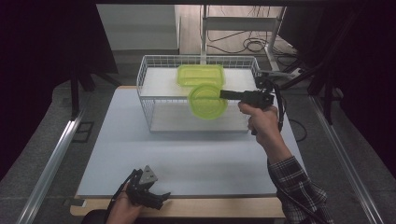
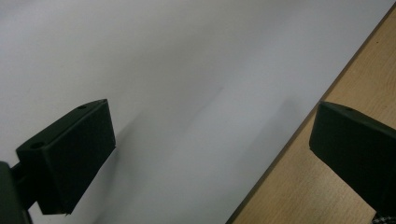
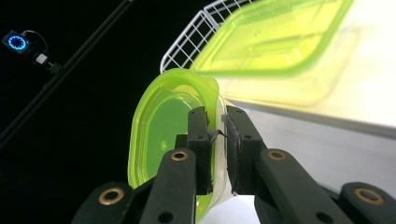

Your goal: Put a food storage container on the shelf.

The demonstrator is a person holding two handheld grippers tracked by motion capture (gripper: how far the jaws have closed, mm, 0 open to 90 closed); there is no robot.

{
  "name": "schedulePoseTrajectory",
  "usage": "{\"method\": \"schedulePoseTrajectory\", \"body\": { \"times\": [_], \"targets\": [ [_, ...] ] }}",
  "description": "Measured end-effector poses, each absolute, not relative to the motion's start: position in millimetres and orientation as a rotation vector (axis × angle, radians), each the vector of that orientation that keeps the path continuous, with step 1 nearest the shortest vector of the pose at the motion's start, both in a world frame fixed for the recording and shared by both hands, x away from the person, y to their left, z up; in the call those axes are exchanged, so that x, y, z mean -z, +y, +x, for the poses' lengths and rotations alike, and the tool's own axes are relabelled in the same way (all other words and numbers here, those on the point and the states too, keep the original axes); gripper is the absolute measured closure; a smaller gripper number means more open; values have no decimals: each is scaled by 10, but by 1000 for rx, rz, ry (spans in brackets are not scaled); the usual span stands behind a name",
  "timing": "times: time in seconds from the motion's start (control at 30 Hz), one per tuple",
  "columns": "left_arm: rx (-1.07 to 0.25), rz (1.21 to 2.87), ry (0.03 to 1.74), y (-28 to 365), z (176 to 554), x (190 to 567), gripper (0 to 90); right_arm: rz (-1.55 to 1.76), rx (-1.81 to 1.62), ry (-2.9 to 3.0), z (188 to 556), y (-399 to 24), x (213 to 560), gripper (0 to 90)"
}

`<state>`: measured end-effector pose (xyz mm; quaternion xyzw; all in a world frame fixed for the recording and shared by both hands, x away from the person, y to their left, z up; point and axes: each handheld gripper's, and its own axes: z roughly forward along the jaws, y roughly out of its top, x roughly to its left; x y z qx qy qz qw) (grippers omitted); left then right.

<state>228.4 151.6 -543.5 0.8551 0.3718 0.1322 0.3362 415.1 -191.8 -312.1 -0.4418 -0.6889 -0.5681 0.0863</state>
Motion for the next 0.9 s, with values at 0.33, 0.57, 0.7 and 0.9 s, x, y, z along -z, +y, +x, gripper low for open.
{"method": "schedulePoseTrajectory", "body": {
  "times": [0.33,0.57,0.7,0.9],
  "targets": [
    [-342,2223,974,1520,2284,5434,1,-1324,1727,-2070,4238,-1834,2916,807],
    [-344,2217,975,1527,2283,5427,1,-1361,1752,-2059,4343,-1792,2790,807],
    [-343,2217,973,1527,2283,5428,0,-1386,1771,-2061,4408,-1762,2716,807],
    [-344,2207,974,1535,2281,5420,0,-1431,1773,-2077,4523,-1685,2631,807]
  ]
}}
